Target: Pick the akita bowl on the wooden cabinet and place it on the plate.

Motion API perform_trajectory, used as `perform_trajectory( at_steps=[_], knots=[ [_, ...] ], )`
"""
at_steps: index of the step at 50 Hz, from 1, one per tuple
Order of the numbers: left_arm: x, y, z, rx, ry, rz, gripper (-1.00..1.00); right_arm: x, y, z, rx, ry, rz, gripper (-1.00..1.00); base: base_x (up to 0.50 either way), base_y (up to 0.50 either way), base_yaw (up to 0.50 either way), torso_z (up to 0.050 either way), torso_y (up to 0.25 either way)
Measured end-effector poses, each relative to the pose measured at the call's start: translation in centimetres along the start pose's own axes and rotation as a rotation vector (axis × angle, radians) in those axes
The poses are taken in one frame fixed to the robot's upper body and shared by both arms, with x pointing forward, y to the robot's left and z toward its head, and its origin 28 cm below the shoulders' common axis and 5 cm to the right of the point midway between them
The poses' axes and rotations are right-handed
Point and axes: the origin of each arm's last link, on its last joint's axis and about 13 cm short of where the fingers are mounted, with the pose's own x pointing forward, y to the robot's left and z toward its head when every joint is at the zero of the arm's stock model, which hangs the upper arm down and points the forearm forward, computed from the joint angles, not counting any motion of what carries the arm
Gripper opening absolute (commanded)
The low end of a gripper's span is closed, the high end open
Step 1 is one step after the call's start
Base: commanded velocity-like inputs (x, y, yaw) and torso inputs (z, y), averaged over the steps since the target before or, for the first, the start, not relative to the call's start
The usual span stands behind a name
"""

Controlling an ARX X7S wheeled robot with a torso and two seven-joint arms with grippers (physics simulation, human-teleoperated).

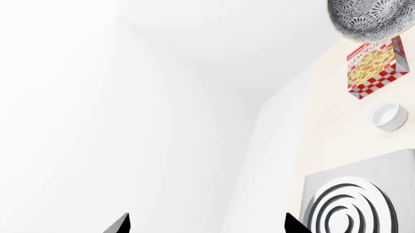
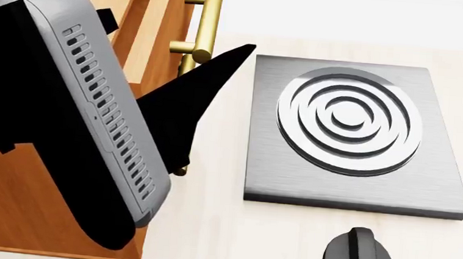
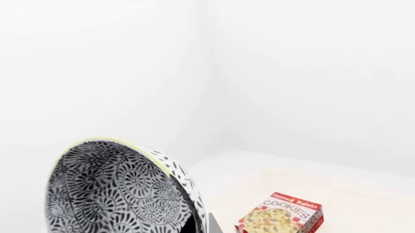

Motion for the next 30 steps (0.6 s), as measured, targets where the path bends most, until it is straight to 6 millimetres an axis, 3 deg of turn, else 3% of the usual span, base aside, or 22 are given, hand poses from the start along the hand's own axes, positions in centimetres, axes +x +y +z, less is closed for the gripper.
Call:
perform_trajectory(
  at_steps=[17, 30],
  knots=[
    [-0.1, 0.0, 0.0, -0.001, 0.002, 0.001, 1.0, 0.1, -1.5, 0.7, 0.377, 0.092, 0.141, -1.0, 0.0, 0.0, 0.0, 0.001, 0.001],
    [-0.1, -0.1, -0.1, -0.003, 0.003, 0.002, 1.0, 0.1, -2.6, 1.4, 0.533, 0.068, 0.154, -1.0, 0.0, 0.0, 0.0, 0.0, 0.0]
  ],
)
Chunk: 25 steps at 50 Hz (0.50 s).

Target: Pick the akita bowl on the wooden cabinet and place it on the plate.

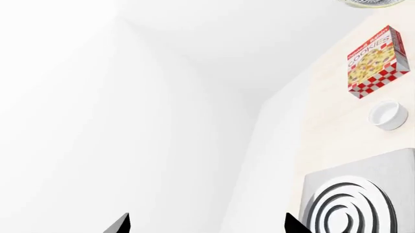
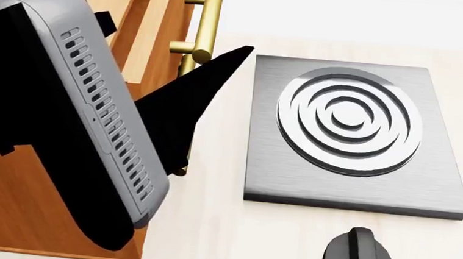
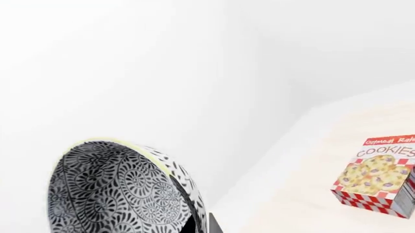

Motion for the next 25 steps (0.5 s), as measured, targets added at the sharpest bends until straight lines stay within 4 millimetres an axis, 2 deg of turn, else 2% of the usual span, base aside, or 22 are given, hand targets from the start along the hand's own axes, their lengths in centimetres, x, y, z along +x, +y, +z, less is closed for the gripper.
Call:
perform_trajectory(
  at_steps=[25],
  knots=[
    [-0.1, -0.1, -0.2, -0.004, 0.0, 0.004, 1.0, 1.9, -1.3, 0.7, -0.012, 0.019, -0.163, -1.0, 0.0, 0.0, 0.0, 0.0, 0.0]
  ],
)
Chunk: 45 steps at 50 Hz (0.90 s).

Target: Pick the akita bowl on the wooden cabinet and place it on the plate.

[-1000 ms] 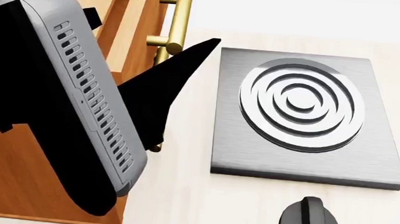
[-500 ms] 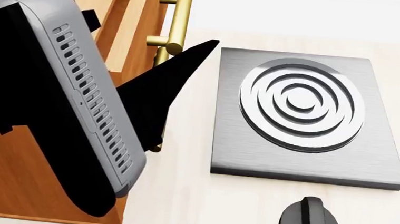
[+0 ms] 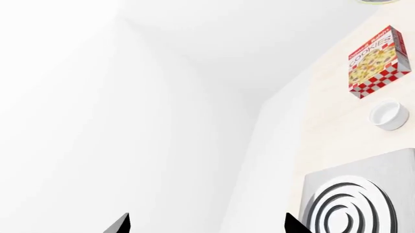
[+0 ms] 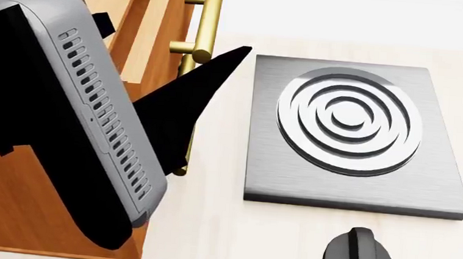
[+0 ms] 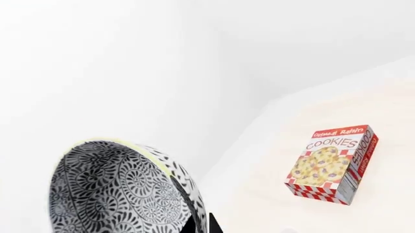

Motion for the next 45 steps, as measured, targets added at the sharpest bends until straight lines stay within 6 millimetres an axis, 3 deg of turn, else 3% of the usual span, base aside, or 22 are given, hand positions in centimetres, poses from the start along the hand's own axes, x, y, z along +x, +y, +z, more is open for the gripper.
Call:
perform_trajectory(
  at_steps=[21, 45],
  knots=[
    [0.0, -0.1, -0.1, -0.003, 0.002, 0.003, 1.0, 1.1, -1.2, -0.3, 0.117, 0.184, -0.128, -1.0, 0.0, 0.0, 0.0, 0.0, 0.0],
    [-0.1, -0.1, -0.3, -0.005, 0.004, 0.004, 1.0, 1.1, -2.3, -0.1, 0.22, 0.203, -0.183, -1.0, 0.0, 0.0, 0.0, 0.0, 0.0]
  ],
)
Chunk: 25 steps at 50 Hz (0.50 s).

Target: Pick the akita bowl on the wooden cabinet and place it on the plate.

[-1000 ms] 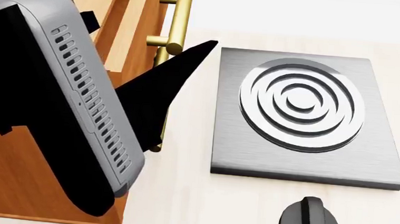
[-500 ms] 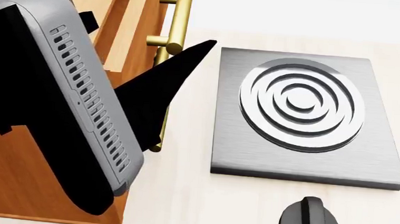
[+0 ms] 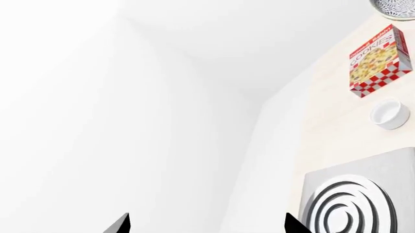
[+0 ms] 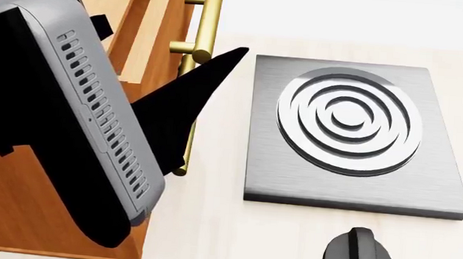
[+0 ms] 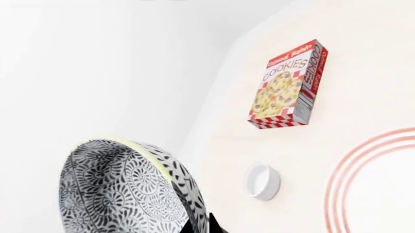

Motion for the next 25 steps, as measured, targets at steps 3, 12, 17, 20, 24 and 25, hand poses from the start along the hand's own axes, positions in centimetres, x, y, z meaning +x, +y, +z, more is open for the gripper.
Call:
perform_trajectory(
  at_steps=[3, 12, 17, 20, 24, 25],
  knots=[
    [0.0, 0.0, 0.0, -0.001, 0.0, 0.0, 1.0, 0.0, -0.1, 0.1, 0.005, -0.003, -0.005, -1.0, 0.0, 0.0, 0.0, 0.0, 0.0],
    [0.0, -0.1, -0.1, -0.002, 0.0, -0.001, 1.0, 0.0, -0.7, 0.5, 0.02, -0.022, -0.022, -1.0, 0.0, 0.0, 0.0, 0.0, 0.0],
    [0.1, -0.1, -0.1, -0.004, 0.0, -0.002, 1.0, 0.0, -1.0, 0.7, 0.026, -0.033, -0.032, -1.0, 0.0, 0.0, 0.0, 0.0, 0.0],
    [0.1, -0.1, -0.2, -0.004, 0.0, -0.002, 1.0, 0.0, -1.2, 0.8, 0.029, -0.04, -0.036, -1.0, 0.0, 0.0, 0.0, 0.0, 0.0],
    [0.1, -0.1, -0.2, -0.006, 0.001, -0.002, 1.0, 0.0, -1.4, 1.0, 0.032, -0.048, -0.043, -1.0, 0.0, 0.0, 0.0, 0.0, 0.0],
    [0.1, -0.1, -0.2, -0.006, 0.001, -0.002, 1.0, 0.0, -1.5, 1.0, 0.033, -0.05, -0.045, -1.0, 0.0, 0.0, 0.0, 0.0, 0.0]
  ],
)
